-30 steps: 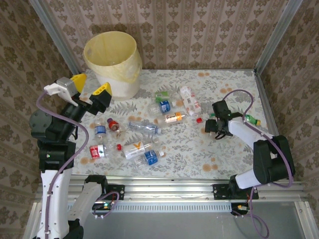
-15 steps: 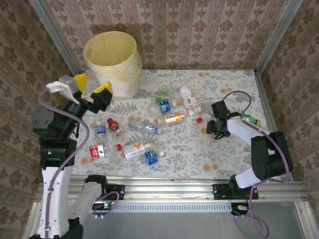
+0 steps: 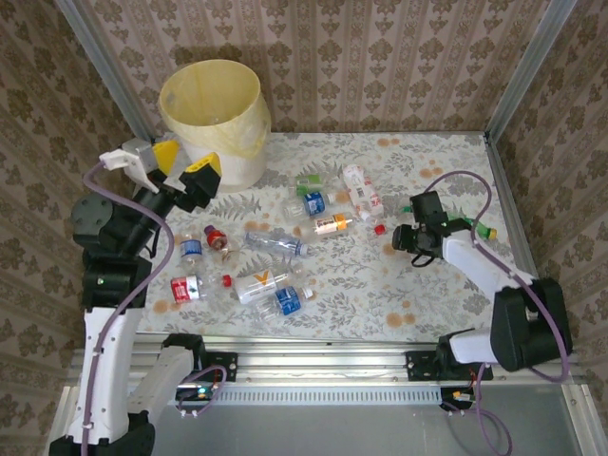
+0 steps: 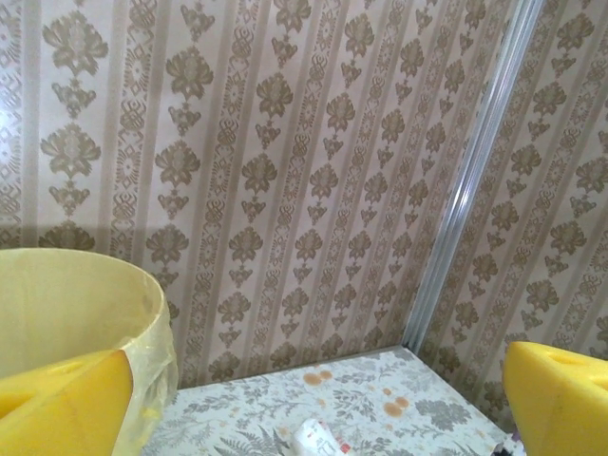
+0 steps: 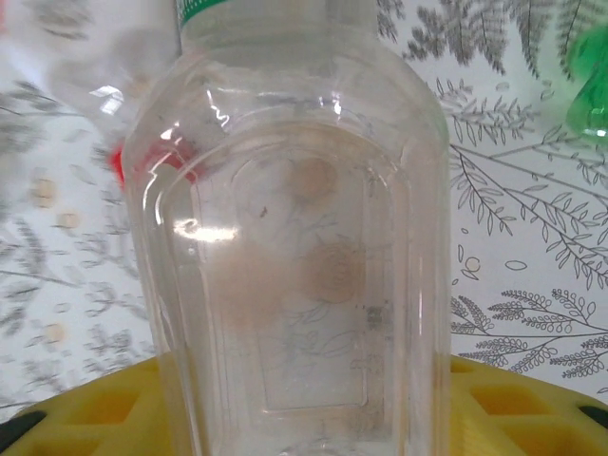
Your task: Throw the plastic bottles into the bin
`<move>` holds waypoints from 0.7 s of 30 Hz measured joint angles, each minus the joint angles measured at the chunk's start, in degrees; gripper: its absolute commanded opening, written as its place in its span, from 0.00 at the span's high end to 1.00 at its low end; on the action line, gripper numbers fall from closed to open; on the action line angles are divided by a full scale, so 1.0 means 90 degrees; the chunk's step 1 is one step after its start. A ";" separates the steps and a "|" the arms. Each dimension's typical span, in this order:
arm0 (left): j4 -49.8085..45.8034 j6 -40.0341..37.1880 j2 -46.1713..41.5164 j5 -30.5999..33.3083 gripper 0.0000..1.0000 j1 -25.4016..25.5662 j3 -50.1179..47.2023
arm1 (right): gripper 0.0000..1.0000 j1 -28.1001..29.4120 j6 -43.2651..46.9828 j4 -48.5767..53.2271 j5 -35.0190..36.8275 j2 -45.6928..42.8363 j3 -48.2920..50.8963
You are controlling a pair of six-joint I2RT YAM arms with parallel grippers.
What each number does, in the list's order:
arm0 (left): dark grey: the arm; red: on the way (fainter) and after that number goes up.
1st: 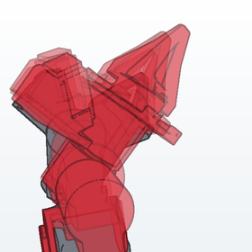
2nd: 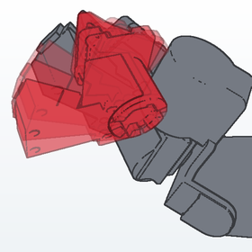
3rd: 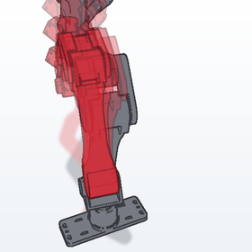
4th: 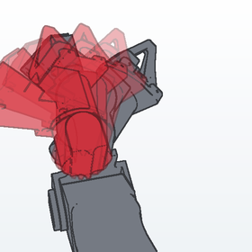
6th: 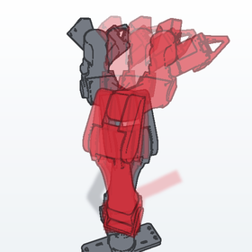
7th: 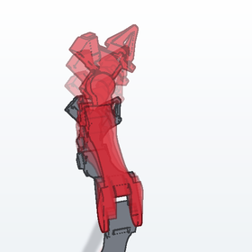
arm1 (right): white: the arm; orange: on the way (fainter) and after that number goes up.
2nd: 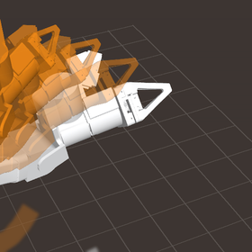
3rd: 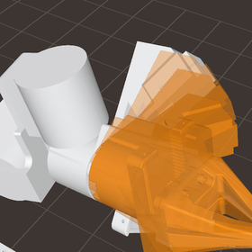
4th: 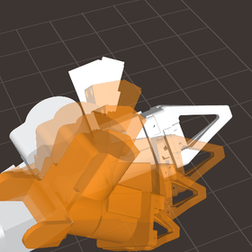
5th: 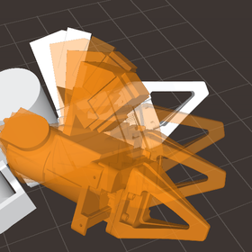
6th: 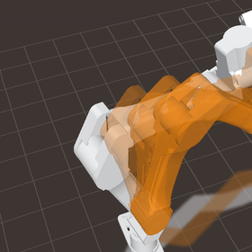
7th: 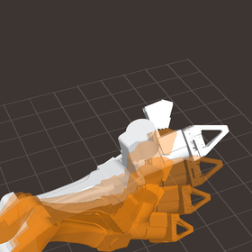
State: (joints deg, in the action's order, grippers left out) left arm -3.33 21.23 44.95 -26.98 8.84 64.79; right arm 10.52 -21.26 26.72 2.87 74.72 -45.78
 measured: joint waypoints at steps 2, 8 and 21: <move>-0.0044 0.0002 0.0148 0.0051 0.00 0.0182 0.0000 | 0.54 0.0032 0.0005 -0.0075 -0.0085 -0.0418 0.0085; -0.0289 -0.0172 0.0712 0.0464 0.00 0.1231 0.0070 | 0.56 0.0121 0.0029 -0.0289 -0.0357 -0.1605 0.0301; -0.0243 -0.0308 0.2157 0.0838 0.00 0.2914 0.0279 | 0.56 0.1224 0.0330 -0.0789 -0.0461 -0.3048 0.0369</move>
State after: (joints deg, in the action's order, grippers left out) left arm -5.52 18.46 64.36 -19.44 35.07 67.31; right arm 21.54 -18.28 19.62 -1.28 47.29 -42.46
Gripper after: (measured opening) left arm 0.997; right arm 0.547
